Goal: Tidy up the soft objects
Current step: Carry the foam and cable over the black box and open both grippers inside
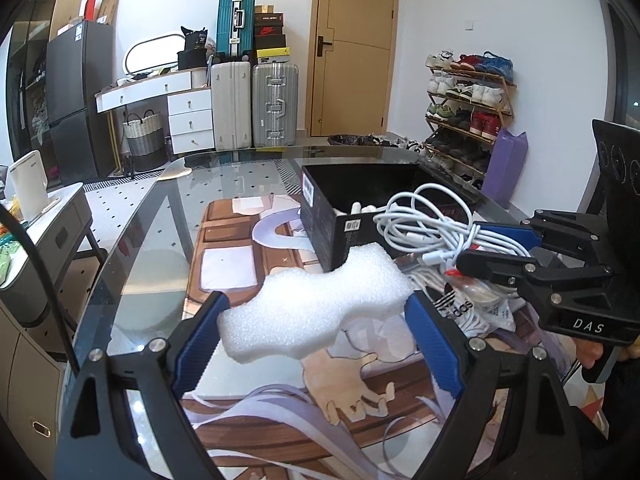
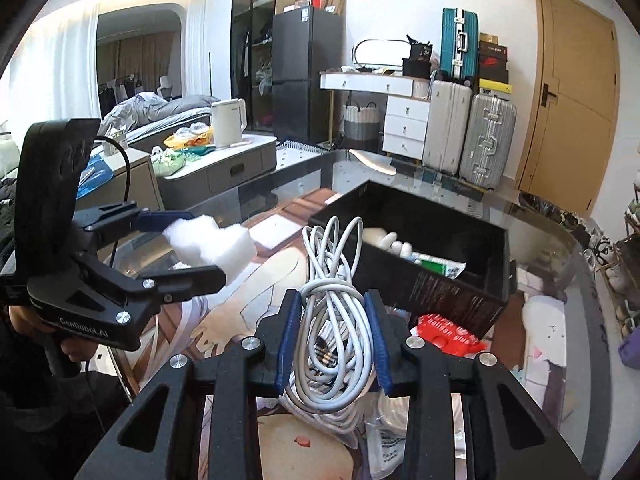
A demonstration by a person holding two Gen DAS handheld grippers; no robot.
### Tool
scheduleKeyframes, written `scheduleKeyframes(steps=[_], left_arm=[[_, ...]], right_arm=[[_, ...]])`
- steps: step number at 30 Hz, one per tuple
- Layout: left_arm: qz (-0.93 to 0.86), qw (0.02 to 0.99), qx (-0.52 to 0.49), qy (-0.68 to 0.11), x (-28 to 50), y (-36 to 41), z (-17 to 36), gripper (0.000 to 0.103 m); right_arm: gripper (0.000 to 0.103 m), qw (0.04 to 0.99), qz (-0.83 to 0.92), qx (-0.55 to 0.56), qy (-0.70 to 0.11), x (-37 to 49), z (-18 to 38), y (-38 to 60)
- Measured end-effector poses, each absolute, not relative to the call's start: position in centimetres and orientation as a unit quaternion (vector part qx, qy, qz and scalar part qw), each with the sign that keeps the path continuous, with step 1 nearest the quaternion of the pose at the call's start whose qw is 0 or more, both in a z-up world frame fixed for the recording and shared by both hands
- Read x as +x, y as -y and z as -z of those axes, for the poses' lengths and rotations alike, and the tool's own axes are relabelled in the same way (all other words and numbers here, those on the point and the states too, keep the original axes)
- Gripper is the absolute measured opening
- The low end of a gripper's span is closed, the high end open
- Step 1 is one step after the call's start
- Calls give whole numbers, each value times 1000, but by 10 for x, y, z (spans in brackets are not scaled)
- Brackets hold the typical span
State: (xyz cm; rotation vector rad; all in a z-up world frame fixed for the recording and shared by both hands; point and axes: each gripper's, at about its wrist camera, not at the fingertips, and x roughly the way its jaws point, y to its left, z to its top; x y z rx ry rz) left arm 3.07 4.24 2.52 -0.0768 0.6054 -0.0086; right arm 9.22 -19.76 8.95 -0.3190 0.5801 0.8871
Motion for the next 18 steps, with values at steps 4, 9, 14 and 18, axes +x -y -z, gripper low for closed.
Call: scheduleKeyframes(steps=[4,9,14,18], left_arm=[[11,958,-24,-285,34,-37,-37,89],[23,964,-23,-265,44,-31,-55,89],[38,965,-26,-258,58,-25,-62,89],[33,963,-39,-266,74,-28,-59,89]], right_arm=[[33,862,-411,-137,-263,93,-100,205],[33,873,-397,-128,-253,99,-115,209],[33,881,-384,-120,-249,110,-126,214],[33,889,-368,-110,-249,125,-131,220]])
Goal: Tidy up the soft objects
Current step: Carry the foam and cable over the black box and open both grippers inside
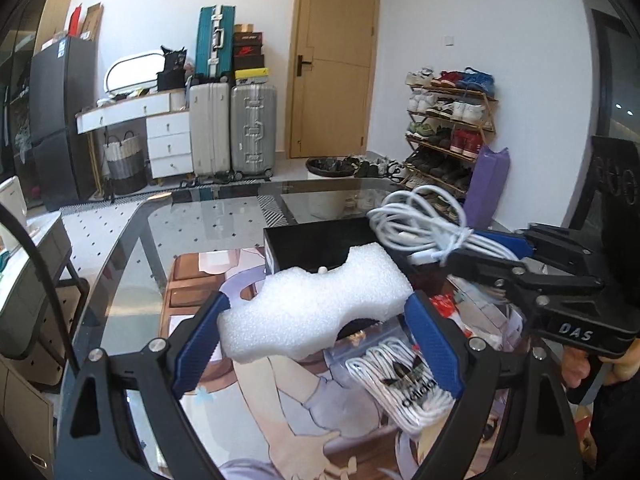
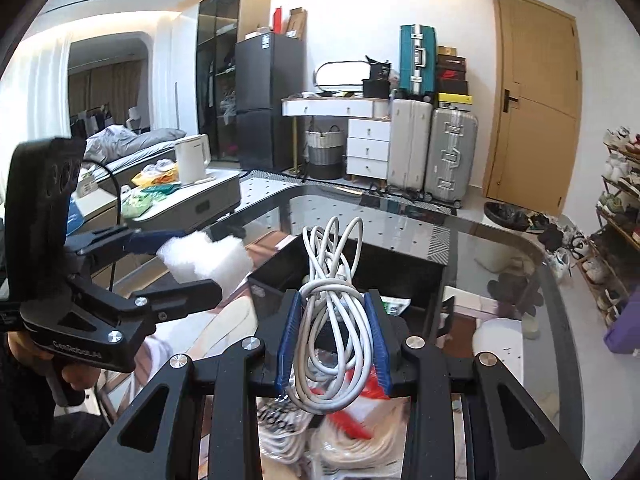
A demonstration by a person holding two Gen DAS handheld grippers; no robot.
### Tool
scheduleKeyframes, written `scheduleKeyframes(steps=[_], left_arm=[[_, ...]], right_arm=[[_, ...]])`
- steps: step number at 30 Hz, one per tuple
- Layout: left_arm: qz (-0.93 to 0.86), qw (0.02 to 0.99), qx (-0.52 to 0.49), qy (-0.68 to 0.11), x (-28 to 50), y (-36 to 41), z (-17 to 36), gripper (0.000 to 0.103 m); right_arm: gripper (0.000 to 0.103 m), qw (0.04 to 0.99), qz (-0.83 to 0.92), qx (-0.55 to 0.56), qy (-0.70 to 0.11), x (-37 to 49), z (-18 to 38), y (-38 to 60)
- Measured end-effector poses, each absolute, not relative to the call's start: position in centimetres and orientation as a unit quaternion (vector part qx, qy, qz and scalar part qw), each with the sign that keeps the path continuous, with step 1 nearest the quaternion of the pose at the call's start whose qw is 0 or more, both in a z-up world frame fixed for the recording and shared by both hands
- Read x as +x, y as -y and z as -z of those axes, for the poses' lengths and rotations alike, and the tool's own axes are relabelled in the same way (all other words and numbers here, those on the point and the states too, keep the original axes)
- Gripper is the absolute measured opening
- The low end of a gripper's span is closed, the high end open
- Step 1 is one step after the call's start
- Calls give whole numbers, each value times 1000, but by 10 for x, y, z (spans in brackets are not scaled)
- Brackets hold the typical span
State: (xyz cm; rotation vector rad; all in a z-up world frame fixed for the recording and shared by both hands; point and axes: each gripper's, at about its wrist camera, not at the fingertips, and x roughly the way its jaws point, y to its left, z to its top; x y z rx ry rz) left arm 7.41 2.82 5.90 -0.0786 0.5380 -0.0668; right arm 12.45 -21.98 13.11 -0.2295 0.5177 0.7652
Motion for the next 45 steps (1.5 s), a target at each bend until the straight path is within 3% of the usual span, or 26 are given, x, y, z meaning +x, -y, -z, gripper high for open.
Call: scheduleKeyframes(steps=[11,41,45], left_arm=[[13,961,-64,-268,116,-38,-54,89],[7,950,2,-313,183,-10,-33,90],[20,949,-5,-314,174,-13,-33,93]], right_arm=[[33,895,-350,-89,-260,157,-132,233],[33,880,-353,-62,-311,232,-98,210],[46,891,-340,-65,-294,225,-104,214]])
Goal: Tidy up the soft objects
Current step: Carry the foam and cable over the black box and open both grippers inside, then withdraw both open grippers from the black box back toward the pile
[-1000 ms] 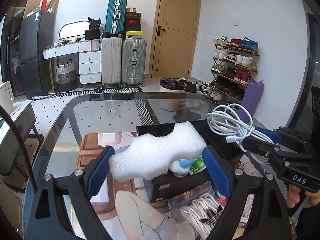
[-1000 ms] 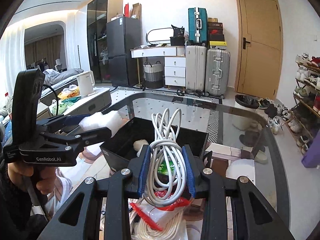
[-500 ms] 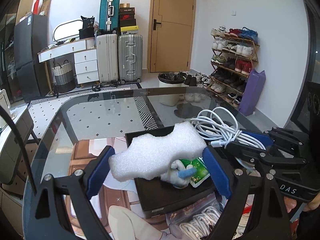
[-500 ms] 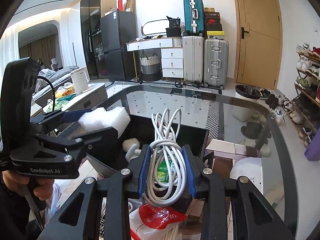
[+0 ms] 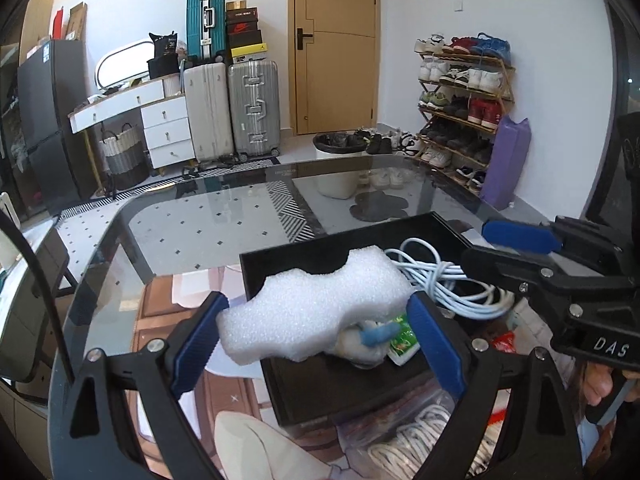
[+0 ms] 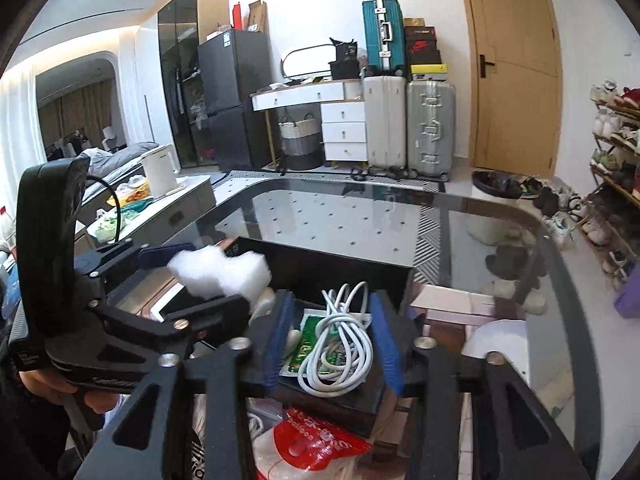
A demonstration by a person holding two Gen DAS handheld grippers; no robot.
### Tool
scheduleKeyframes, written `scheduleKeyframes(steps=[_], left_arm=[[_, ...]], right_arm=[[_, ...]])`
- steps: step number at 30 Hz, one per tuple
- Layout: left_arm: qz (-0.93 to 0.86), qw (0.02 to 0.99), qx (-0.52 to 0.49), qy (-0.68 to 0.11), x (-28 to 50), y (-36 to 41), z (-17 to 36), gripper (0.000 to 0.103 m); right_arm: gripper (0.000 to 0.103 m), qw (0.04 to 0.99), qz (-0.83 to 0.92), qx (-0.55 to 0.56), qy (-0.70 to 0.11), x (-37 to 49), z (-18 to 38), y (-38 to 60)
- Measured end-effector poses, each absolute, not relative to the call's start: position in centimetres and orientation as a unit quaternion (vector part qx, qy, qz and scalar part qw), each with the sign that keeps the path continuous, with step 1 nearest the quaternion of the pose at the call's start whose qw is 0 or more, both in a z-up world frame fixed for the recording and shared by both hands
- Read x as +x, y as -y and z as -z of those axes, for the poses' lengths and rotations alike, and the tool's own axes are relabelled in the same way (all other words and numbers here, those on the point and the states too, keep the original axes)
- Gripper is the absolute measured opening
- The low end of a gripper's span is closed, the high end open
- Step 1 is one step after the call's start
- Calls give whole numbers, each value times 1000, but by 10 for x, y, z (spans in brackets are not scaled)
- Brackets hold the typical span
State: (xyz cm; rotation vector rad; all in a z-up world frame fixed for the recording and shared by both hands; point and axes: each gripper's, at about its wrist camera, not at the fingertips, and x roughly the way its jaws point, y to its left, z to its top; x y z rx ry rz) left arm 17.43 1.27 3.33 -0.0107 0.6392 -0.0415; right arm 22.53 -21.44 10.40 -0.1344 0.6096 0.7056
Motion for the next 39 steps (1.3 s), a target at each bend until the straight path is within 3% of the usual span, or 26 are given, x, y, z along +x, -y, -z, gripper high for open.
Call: scheduleKeyframes(steps=[5,7,9,11,39], left_arm=[[18,949,-10,-315,164,-16,-34,103],[19,949,-17,-315,158,-18,-34,103],[16,950,-19,-311,151,-20,-34,103],[10,950,-21,-311,143,-22,-34,103],[-8,949,-16,-315,80,-17,-28,103]], right_arm=[[53,894,-332,-67,-295,217,-106,225],[68,891,-334,-64,-300,213,-106,230],[94,894,-333,-59,-294,204,-106,236],[101,896,-336,-52,-287,196,-106,240],[102,882,-335,-90,-319,140,-95,254]])
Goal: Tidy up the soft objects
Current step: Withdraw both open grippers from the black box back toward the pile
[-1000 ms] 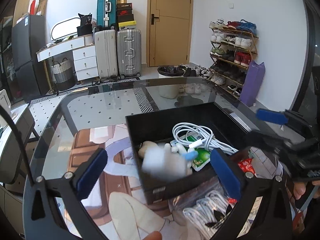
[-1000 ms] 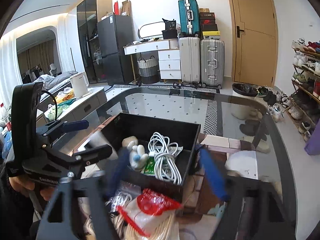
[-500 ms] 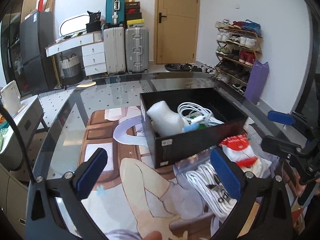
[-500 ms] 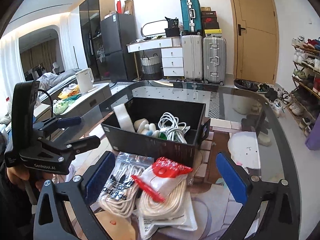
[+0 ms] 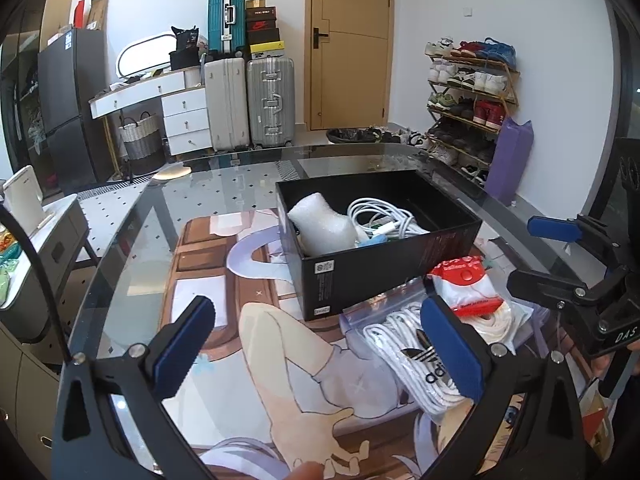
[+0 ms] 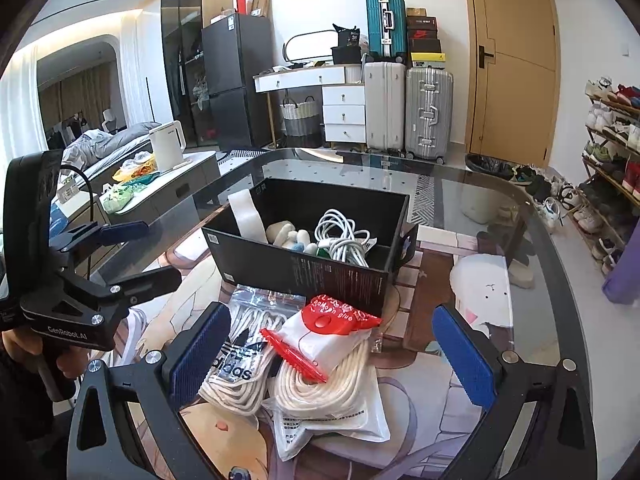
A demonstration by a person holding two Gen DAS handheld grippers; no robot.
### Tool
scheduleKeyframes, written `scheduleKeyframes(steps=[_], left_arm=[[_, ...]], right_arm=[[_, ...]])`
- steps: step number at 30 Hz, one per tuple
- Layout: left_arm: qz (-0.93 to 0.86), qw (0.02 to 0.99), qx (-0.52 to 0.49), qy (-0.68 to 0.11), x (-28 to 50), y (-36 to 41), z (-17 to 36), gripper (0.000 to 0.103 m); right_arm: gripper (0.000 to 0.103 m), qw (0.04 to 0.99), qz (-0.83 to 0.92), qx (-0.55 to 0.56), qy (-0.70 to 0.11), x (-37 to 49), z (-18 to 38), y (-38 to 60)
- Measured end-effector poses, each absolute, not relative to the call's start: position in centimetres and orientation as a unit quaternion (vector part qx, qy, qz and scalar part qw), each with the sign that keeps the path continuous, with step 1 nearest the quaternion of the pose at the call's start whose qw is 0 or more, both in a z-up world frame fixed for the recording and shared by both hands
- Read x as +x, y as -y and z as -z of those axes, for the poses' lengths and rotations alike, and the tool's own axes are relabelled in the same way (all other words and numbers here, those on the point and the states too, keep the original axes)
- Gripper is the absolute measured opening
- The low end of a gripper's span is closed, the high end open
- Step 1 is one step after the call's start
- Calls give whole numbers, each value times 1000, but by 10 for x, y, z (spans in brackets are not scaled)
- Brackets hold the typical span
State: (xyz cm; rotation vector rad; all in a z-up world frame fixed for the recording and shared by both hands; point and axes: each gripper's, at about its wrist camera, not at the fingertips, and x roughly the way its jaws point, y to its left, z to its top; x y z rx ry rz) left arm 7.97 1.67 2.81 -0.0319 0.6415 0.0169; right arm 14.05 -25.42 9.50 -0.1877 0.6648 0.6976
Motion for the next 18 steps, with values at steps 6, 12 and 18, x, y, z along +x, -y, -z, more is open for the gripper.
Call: scheduleKeyframes(steps=[6,12,18], left_arm=[[-1,947,-16,-322,82,-16,-24,103],[-2,946,-6,-325,82,-13,-24,103],[4,945,1,-327,81,-8,-23,103]], right_arm=[[102,879,-328,-117,-325,145,-83,251],[102,872,-329,-120,-341,150,-75,254],[102,871,-325,-118,-350,153,-69,251]])
